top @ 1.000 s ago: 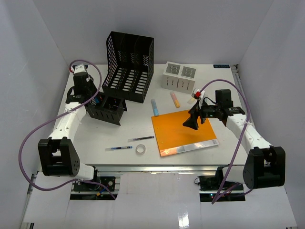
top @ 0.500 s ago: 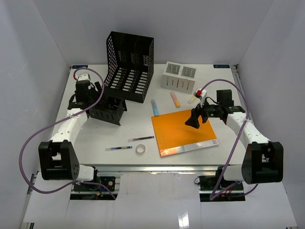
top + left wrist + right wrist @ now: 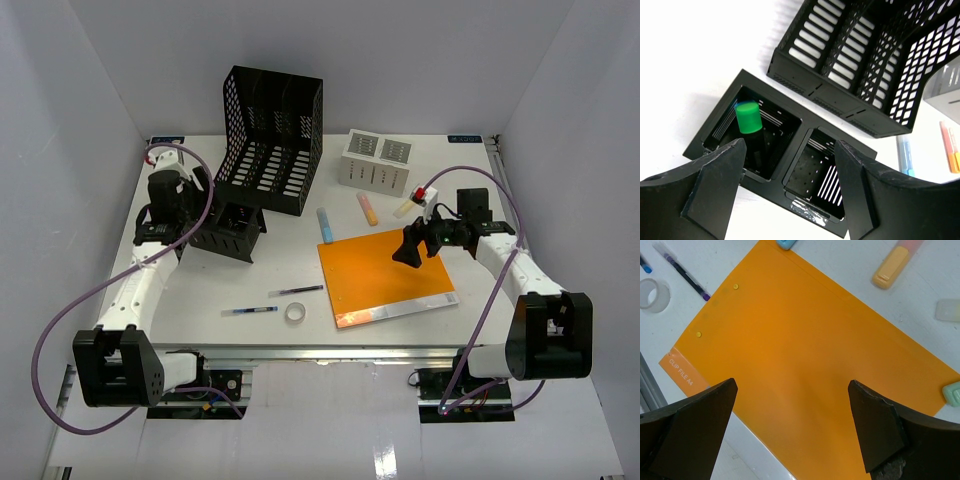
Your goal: Organize the desk
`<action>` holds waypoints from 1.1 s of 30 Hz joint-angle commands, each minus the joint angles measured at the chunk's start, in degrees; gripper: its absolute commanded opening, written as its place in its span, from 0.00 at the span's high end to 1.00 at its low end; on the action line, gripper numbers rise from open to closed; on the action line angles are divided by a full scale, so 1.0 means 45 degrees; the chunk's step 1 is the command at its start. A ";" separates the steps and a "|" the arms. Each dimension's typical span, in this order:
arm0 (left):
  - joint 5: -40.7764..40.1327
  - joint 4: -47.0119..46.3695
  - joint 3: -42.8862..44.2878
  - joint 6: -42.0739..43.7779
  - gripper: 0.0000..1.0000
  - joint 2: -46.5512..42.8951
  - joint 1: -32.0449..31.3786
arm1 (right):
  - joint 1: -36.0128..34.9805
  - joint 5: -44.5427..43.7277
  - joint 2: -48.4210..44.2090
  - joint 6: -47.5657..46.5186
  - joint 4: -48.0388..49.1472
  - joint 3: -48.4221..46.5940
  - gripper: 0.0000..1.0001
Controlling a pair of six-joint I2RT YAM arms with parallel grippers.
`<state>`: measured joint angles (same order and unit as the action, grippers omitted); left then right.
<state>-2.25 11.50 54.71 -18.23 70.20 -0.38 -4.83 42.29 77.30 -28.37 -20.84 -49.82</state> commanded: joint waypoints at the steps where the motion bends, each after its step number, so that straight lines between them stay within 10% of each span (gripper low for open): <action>1: 0.0307 -0.0197 -0.0136 0.0107 0.19 -0.0068 0.0065 | 0.0226 0.0038 -0.0107 0.0175 0.0268 -0.0416 0.01; 33: 0.0304 -0.0408 -0.0459 0.0223 0.22 0.0161 0.0065 | 0.0527 0.0192 -0.0107 0.0211 0.0432 -0.0294 0.00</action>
<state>-1.23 10.66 52.95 -17.85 71.90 -0.38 -2.96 42.00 77.30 -27.42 -20.43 -49.82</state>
